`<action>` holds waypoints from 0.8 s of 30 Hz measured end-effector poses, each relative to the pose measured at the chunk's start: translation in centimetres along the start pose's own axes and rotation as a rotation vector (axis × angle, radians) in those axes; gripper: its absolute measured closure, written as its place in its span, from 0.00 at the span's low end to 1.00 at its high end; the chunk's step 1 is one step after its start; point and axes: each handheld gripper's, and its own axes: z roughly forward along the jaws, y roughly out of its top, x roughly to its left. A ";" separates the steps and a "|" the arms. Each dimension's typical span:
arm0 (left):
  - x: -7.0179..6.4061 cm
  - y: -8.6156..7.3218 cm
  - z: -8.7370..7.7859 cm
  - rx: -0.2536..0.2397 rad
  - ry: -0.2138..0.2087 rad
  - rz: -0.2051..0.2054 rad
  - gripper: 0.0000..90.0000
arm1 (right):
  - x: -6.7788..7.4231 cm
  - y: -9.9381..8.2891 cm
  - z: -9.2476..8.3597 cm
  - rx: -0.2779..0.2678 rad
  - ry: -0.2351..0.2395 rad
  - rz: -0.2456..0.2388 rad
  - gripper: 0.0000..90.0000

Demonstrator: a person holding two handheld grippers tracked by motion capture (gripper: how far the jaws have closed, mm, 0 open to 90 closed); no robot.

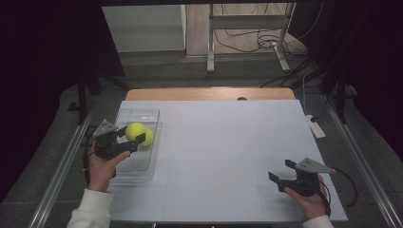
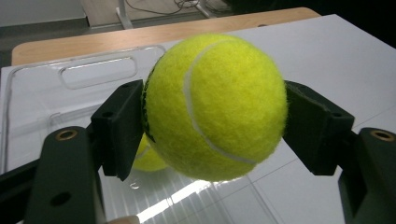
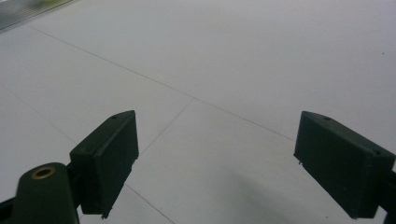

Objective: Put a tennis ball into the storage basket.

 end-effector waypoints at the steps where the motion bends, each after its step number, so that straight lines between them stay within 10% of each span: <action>1: 0.1 -0.1 -0.1 0.005 0.005 -0.001 0.30 | 0.0 0.0 0.0 0.000 0.000 0.000 0.16; 24: 2.3 -1.8 -1.5 0.067 0.072 -0.025 0.30 | 0.0 0.0 0.1 0.000 0.003 -0.002 0.16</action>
